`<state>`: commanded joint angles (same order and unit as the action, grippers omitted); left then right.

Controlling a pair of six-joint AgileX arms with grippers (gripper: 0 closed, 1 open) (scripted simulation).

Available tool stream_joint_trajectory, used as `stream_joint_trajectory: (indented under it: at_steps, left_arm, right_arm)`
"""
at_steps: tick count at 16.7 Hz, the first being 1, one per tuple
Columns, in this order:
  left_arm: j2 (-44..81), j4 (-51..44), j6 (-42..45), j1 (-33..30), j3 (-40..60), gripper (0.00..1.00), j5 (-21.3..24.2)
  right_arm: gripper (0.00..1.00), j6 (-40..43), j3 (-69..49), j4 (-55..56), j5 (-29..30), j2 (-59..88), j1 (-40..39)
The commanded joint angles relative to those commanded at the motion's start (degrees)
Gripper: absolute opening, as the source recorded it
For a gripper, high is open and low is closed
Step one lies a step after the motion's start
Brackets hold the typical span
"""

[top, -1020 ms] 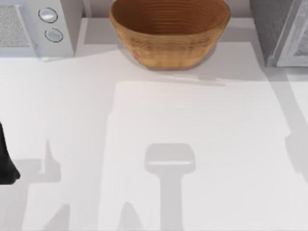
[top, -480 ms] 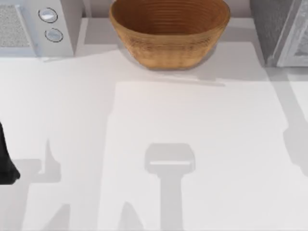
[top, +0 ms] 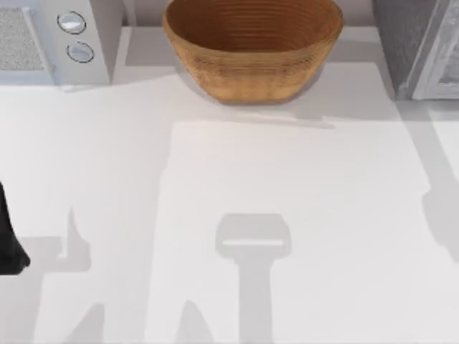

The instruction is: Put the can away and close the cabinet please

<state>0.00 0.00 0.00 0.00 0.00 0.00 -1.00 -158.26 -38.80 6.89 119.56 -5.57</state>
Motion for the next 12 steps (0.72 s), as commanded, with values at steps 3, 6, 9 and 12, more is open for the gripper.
stream_joint_trajectory:
  at_steps: [3, 6, 9, 12]
  left_arm:
    - [0.00, 0.00, 0.00, 0.00, 0.00, 1.00, 0.00]
    - [0.00, 0.00, 0.00, 0.00, 0.00, 1.00, 0.00]
    - [0.00, 0.00, 0.00, 0.00, 0.00, 1.00, 0.00]
    - [0.00, 0.00, 0.00, 0.00, 0.00, 1.00, 0.00]
  right_arm:
    - [0.90, 0.00, 0.00, 0.00, 0.00, 0.00, 0.00]
    - [1.00, 0.00, 0.00, 0.00, 0.00, 0.00, 0.00]
    - [1.00, 0.00, 0.00, 0.00, 0.00, 0.00, 0.00]
    - [1.00, 0.00, 0.00, 0.00, 0.00, 0.00, 0.00]
